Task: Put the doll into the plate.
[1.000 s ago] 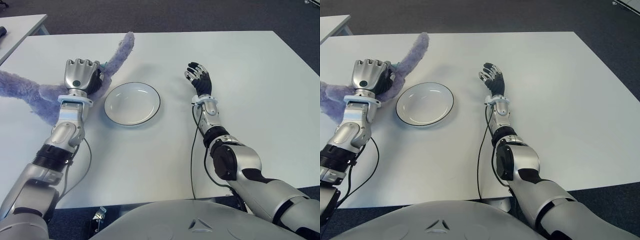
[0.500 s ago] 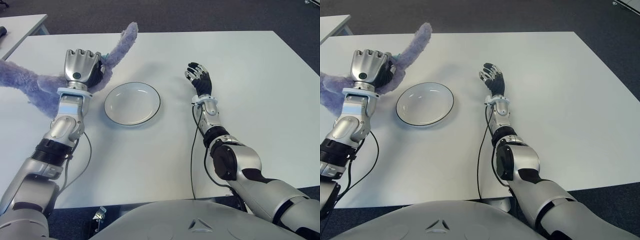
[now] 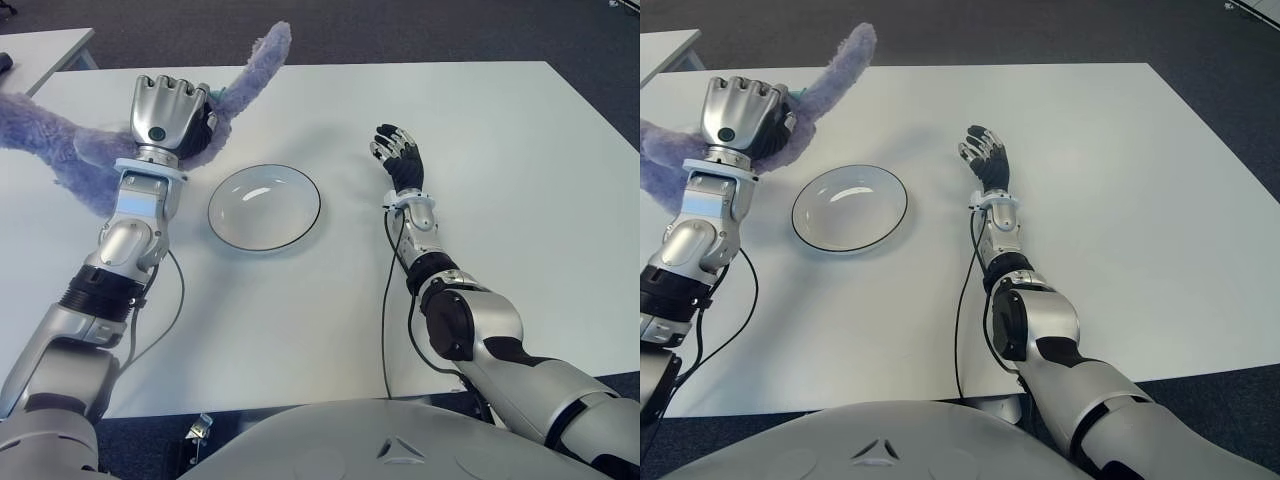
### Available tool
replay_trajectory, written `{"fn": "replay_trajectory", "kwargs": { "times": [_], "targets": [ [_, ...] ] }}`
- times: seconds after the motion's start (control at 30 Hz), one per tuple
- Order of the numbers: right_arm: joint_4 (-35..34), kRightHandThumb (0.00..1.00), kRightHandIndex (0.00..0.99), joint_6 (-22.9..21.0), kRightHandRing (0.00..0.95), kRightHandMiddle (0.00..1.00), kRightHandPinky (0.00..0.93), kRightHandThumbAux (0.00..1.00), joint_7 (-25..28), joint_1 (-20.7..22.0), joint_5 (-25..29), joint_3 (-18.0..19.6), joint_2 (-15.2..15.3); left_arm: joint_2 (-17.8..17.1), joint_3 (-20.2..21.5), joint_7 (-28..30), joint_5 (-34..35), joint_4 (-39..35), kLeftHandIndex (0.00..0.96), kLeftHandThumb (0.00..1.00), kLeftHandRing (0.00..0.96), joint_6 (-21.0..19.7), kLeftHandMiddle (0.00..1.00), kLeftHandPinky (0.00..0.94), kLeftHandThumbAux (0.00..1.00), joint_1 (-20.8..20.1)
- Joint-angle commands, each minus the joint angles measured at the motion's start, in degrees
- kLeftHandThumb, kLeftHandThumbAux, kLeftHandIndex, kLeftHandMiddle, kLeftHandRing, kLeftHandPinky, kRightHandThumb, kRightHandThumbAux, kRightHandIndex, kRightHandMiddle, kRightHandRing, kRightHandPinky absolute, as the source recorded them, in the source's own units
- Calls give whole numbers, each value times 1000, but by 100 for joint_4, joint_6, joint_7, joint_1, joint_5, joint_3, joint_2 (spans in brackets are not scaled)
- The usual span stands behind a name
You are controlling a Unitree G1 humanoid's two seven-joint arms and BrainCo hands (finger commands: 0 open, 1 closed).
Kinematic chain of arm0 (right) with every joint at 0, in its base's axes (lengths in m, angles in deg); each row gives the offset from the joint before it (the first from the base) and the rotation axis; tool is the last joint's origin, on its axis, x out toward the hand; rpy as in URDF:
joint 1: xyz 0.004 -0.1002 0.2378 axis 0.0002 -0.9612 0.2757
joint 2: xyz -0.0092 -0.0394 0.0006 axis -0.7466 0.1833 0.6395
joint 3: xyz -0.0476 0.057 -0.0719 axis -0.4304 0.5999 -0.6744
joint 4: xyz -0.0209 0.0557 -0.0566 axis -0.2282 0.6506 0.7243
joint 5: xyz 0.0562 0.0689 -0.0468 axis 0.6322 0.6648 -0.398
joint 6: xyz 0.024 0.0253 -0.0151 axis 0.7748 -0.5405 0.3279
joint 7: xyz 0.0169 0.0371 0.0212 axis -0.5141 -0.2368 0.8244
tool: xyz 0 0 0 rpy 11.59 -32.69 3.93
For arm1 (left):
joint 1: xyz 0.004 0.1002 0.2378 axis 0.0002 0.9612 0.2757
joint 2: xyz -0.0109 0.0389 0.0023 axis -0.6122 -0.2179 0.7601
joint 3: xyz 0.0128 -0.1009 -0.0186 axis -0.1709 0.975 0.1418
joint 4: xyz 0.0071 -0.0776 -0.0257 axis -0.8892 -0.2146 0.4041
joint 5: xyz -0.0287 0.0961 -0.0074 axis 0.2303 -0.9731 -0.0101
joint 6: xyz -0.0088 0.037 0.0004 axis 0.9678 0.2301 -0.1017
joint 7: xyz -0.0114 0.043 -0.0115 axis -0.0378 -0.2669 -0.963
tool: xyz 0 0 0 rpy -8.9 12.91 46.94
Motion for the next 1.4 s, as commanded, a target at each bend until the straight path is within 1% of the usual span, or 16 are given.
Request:
{"fn": "replay_trajectory", "kwargs": {
  "times": [0.03, 0.27, 0.8, 0.97, 1.07, 1.27, 1.4],
  "targets": [
    [748, 430, 249, -500, 185, 229, 174, 893, -72, -1283, 45, 70, -456, -133, -142, 193, -327, -162, 441, 732, 827, 260, 828, 849, 699, -343],
    [747, 436, 247, -466, 188, 233, 171, 882, -80, -1291, 26, 54, -463, -173, -229, 289, -584, -183, 441, 738, 831, 382, 828, 853, 697, -489],
    [744, 420, 240, -407, 186, 230, 174, 890, -84, -1300, 4, 44, -466, 78, -425, 518, -875, -367, 442, 740, 826, 479, 817, 846, 695, -711],
    [744, 418, 242, -413, 184, 227, 178, 886, -81, -1302, -1, 49, -469, 275, -468, 708, -813, -552, 442, 740, 831, 515, 823, 863, 696, -798],
    [744, 420, 241, -413, 185, 227, 179, 884, -79, -1304, -7, 53, -471, 318, -463, 735, -784, -577, 442, 741, 833, 538, 824, 864, 696, -797],
    [744, 423, 238, -405, 187, 231, 171, 884, -79, -1310, -13, 61, -468, 567, -511, 747, -654, -574, 443, 744, 836, 597, 825, 867, 695, -834],
    [742, 422, 236, -393, 186, 230, 168, 890, -70, -1316, 1, 77, -476, 636, -489, 733, -601, -583, 443, 744, 836, 656, 826, 860, 695, -835]
  ]
}}
